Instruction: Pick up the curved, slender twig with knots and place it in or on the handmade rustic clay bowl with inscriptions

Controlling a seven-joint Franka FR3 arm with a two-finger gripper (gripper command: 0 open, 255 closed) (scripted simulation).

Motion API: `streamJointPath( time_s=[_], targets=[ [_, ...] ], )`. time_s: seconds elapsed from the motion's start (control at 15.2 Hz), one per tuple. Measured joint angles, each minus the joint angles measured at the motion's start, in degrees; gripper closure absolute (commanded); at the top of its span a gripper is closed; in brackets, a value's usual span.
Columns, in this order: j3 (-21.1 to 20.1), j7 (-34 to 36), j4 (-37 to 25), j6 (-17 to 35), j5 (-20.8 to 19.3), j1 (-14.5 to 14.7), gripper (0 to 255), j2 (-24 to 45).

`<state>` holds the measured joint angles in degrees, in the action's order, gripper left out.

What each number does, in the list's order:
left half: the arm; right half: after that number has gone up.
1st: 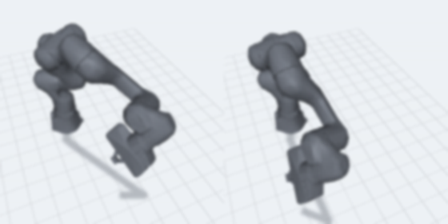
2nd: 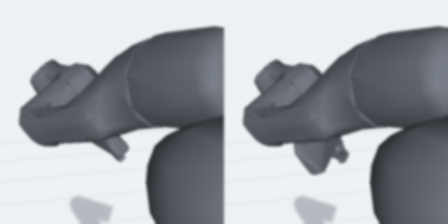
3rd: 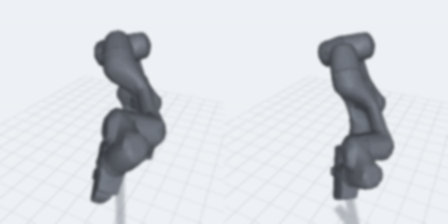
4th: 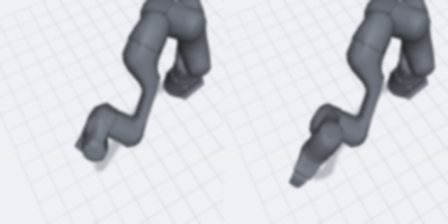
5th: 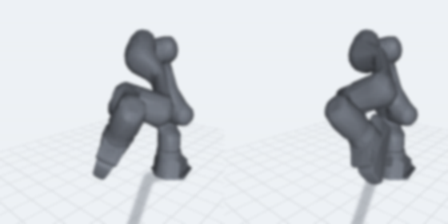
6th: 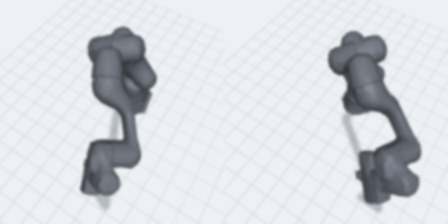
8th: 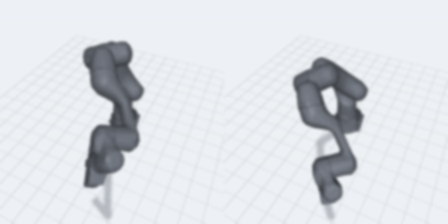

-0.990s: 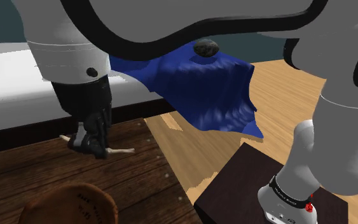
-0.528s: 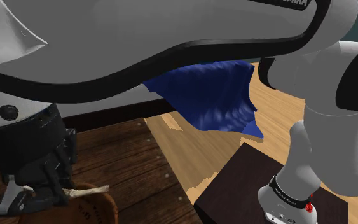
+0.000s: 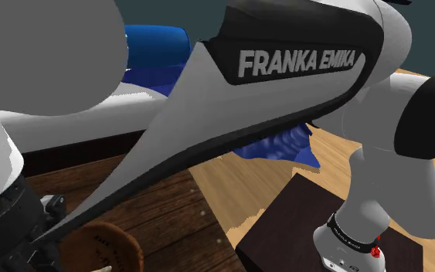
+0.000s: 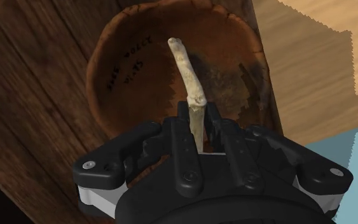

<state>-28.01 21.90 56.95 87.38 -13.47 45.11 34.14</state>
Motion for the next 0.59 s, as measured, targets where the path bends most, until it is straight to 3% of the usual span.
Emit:
streamJointPath(
  time_s=[0.59],
  targets=[
    [-0.2, 0.4, 9.3, 7.3, 0.6, -2.0, 255, -1.8]
  ],
)
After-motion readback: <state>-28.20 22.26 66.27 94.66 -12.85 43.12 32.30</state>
